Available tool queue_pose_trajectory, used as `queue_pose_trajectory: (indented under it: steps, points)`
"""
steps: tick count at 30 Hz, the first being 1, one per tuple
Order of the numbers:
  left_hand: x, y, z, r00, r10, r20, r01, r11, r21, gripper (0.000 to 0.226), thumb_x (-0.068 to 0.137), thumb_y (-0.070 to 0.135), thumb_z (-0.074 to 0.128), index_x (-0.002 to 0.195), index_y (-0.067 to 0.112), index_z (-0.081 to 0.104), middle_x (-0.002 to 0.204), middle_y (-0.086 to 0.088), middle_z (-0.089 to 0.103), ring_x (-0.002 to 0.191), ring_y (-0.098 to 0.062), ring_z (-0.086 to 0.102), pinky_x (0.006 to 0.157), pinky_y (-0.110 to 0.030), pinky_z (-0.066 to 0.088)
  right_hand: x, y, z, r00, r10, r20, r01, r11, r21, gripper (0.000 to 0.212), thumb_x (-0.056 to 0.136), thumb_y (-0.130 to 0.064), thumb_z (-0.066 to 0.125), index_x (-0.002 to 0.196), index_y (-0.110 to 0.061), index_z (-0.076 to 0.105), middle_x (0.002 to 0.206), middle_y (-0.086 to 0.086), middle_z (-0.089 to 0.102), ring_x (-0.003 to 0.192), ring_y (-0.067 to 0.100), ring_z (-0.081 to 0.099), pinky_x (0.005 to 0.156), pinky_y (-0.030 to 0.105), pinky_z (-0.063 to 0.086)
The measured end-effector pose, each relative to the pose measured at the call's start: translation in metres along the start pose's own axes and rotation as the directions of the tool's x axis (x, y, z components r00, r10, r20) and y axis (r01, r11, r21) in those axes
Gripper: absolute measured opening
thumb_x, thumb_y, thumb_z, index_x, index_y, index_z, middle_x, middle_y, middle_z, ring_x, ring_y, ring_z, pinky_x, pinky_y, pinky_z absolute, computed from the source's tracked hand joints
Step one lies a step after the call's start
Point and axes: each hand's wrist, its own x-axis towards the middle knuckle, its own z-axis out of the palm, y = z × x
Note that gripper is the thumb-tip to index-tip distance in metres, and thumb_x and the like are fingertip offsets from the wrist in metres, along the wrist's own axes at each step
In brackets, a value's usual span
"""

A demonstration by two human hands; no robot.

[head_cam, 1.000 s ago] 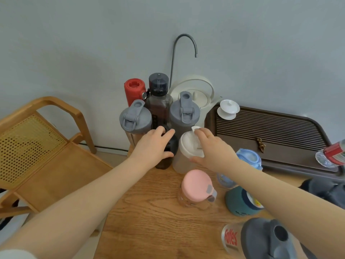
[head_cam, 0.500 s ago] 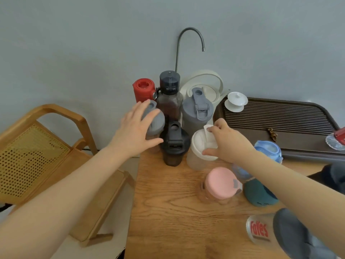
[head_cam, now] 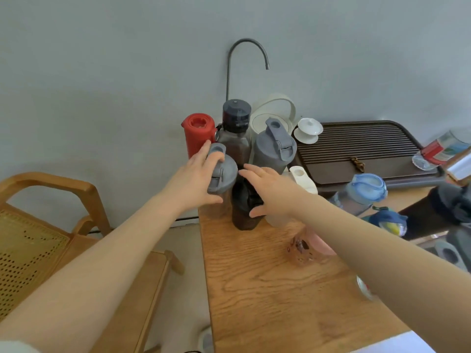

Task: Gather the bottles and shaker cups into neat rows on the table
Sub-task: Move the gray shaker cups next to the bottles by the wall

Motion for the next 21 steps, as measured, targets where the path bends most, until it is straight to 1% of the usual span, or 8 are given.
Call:
queue_pose_trajectory:
  steps: [3,6,13,15,17,18,19,21]
  points:
    - [0.004,-0.007,0.002,0.999,0.034,-0.026,-0.031,0.992,0.122,0.088,0.066,0.038,0.077,0.135,0.024,0.025,0.150,-0.012,0.018,0.133,-0.033,0.026,0.101,-0.044,0.035,0.010,-0.007,0.002,0.997,0.070,0.021,-0.069,0.996,-0.050,0.110,0.073,-0.036,0.075,0.149,-0.019,-0.002,0.158,0.007,0.007,0.139,0.033,0.022,0.104,0.049,0.038]
    - [0.004,-0.011,0.005,0.998,0.048,-0.037,-0.041,0.984,0.175,0.094,0.067,0.050,0.072,0.141,0.030,0.018,0.137,-0.010,0.035,0.125,-0.030,0.030,0.099,-0.041,0.035,0.013,-0.011,0.005,0.993,0.116,0.012,-0.114,0.989,-0.092,0.106,0.072,-0.042,0.074,0.148,-0.017,0.004,0.153,0.012,0.016,0.134,0.035,0.029,0.100,0.047,0.041]
    - [-0.013,-0.005,0.014,0.997,-0.009,-0.074,0.018,0.992,0.122,0.096,0.067,0.054,0.070,0.142,0.031,0.015,0.136,-0.012,0.029,0.117,-0.030,0.042,0.091,-0.038,0.043,0.004,-0.016,0.014,0.984,0.140,-0.107,-0.148,0.987,-0.064,0.096,0.078,-0.042,0.067,0.148,-0.018,0.007,0.155,0.012,0.013,0.133,0.035,0.032,0.100,0.039,0.039]
    - [-0.018,-0.004,0.014,0.996,-0.034,-0.078,0.040,0.996,0.084,0.106,0.064,0.058,0.071,0.144,0.033,0.006,0.140,-0.012,0.027,0.120,-0.031,0.039,0.090,-0.039,0.044,0.003,-0.016,0.016,0.982,0.131,-0.136,-0.139,0.989,-0.044,0.093,0.078,-0.043,0.067,0.148,-0.019,0.011,0.155,0.009,0.013,0.131,0.033,0.036,0.100,0.040,0.039]
    - [-0.022,-0.003,0.011,0.996,-0.057,-0.075,0.056,0.998,-0.015,0.119,0.059,0.065,0.070,0.143,0.035,-0.008,0.148,-0.010,0.020,0.127,-0.032,0.034,0.094,-0.042,0.042,-0.005,-0.011,0.016,0.972,0.135,-0.192,-0.133,0.991,0.025,0.086,0.076,-0.046,0.068,0.144,-0.018,0.024,0.152,0.006,0.024,0.127,0.030,0.041,0.100,0.042,0.041]
    - [-0.024,-0.004,0.010,0.993,-0.070,-0.093,0.063,0.995,-0.076,0.122,0.057,0.067,0.069,0.143,0.035,-0.011,0.151,-0.008,0.016,0.131,-0.031,0.029,0.098,-0.044,0.039,-0.012,-0.006,0.016,0.949,0.144,-0.280,-0.129,0.989,0.073,0.076,0.076,-0.047,0.067,0.138,-0.016,0.036,0.144,0.007,0.036,0.121,0.029,0.046,0.097,0.042,0.043]
    - [-0.025,-0.006,0.008,0.988,-0.085,-0.129,0.067,0.988,-0.138,0.120,0.058,0.068,0.068,0.144,0.034,-0.009,0.152,-0.006,0.013,0.135,-0.030,0.024,0.102,-0.046,0.035,-0.021,0.001,0.017,0.898,0.167,-0.408,-0.122,0.984,0.134,0.063,0.077,-0.046,0.065,0.127,-0.012,0.049,0.131,0.009,0.049,0.113,0.029,0.052,0.092,0.040,0.045]
    - [-0.025,-0.010,0.007,0.967,-0.118,-0.227,0.050,0.957,-0.285,0.104,0.066,0.066,0.061,0.146,0.029,0.006,0.152,-0.005,0.013,0.137,-0.027,0.019,0.107,-0.043,0.028,-0.038,0.016,0.018,0.715,0.312,-0.625,-0.146,0.942,0.303,0.039,0.081,-0.037,0.059,0.105,-0.006,0.059,0.107,0.011,0.059,0.101,0.029,0.054,0.084,0.037,0.044]
